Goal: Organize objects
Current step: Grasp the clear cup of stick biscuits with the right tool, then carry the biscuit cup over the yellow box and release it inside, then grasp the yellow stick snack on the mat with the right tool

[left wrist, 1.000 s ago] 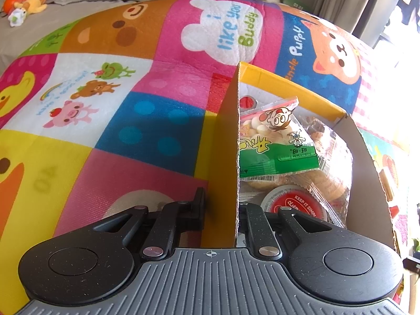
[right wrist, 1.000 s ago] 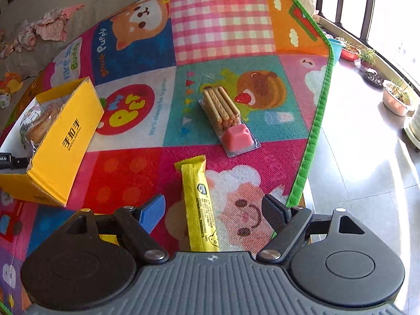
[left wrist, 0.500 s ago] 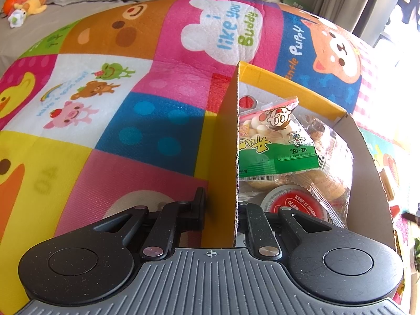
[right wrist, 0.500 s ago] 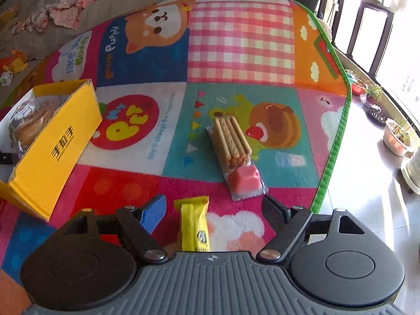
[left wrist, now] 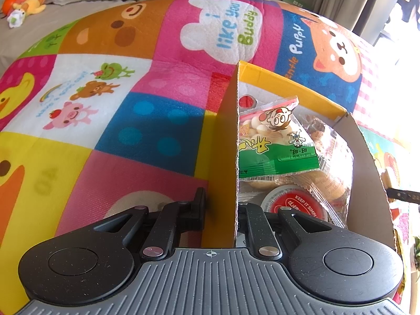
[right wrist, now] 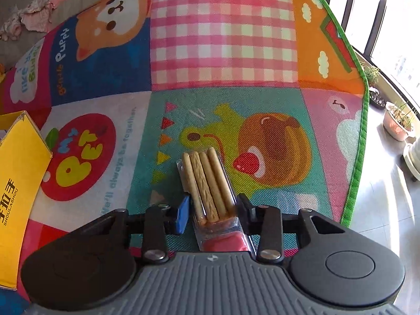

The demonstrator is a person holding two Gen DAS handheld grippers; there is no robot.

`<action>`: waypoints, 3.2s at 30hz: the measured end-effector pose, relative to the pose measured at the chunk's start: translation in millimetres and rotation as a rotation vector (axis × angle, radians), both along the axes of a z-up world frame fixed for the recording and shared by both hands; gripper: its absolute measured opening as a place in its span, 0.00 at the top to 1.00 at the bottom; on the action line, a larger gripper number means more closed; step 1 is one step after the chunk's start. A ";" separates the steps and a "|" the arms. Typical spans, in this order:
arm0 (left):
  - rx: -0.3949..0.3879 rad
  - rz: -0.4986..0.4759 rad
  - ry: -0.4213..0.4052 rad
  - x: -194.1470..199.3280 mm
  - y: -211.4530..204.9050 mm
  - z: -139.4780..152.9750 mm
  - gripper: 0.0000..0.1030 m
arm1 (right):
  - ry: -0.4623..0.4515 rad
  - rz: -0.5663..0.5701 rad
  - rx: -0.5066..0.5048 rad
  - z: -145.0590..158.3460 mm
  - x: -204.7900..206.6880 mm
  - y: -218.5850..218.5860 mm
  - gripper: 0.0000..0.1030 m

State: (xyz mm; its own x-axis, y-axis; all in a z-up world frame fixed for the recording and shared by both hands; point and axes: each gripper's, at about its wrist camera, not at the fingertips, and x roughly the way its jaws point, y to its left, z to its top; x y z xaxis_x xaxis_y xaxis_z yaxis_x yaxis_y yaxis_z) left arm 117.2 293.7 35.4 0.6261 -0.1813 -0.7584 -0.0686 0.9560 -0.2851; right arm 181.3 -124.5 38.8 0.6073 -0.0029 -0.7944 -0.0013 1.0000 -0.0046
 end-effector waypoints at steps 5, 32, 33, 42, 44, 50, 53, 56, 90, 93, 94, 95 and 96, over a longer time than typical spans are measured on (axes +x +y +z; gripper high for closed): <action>-0.004 0.000 -0.003 -1.1 1.2 -0.7 0.87 | -0.023 0.031 0.029 24.7 -28.8 8.4 0.69; -0.016 0.001 -0.008 -2.0 2.8 -0.7 0.86 | -0.256 0.445 0.238 169.7 -190.5 92.4 0.70; -0.016 0.001 -0.009 -1.9 2.9 -0.7 0.86 | -0.260 0.455 0.238 171.5 -191.5 95.6 0.70; -0.018 0.003 -0.009 -1.5 3.0 -0.7 0.86 | -0.278 0.501 0.277 177.2 -183.2 119.2 0.70; -0.018 0.004 -0.009 -1.5 3.1 -0.7 0.86 | -0.278 0.505 0.282 176.5 -178.7 123.8 0.70; -0.019 0.003 -0.009 -1.5 3.1 -0.7 0.86 | -0.262 0.478 0.359 170.8 -161.4 129.7 0.70; -0.020 0.003 -0.009 -1.5 3.2 -0.8 0.86 | -0.248 0.465 0.408 165.8 -151.4 133.8 0.70; -0.023 0.004 -0.010 -1.6 3.6 -0.9 0.86 | -0.235 0.446 0.451 157.4 -139.8 141.7 0.70; -0.015 0.003 -0.013 -2.7 3.1 -1.3 0.86 | -0.117 0.014 -0.055 24.6 -163.9 37.3 0.29; -0.013 0.001 -0.013 -2.7 2.6 -1.2 0.86 | -0.108 0.014 -0.074 21.5 -163.5 36.5 0.29; -0.012 0.001 -0.013 -2.5 2.6 -1.2 0.87 | -0.106 0.012 -0.079 20.6 -163.6 35.5 0.29; -0.012 0.001 -0.013 -2.7 2.6 -1.2 0.87 | -0.104 0.010 -0.082 19.8 -163.8 34.3 0.29; -0.011 0.001 -0.013 -2.8 2.4 -1.1 0.87 | -0.101 0.008 -0.086 18.8 -163.6 33.0 0.29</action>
State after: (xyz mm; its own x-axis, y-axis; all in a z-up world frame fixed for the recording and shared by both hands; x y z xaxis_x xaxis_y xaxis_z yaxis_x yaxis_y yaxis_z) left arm 114.5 296.0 34.3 0.6364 -0.1891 -0.7478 -0.0658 0.9526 -0.2969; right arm 17.7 -91.5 57.6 0.6844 -0.0636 -0.7263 -0.0040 0.9958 -0.0910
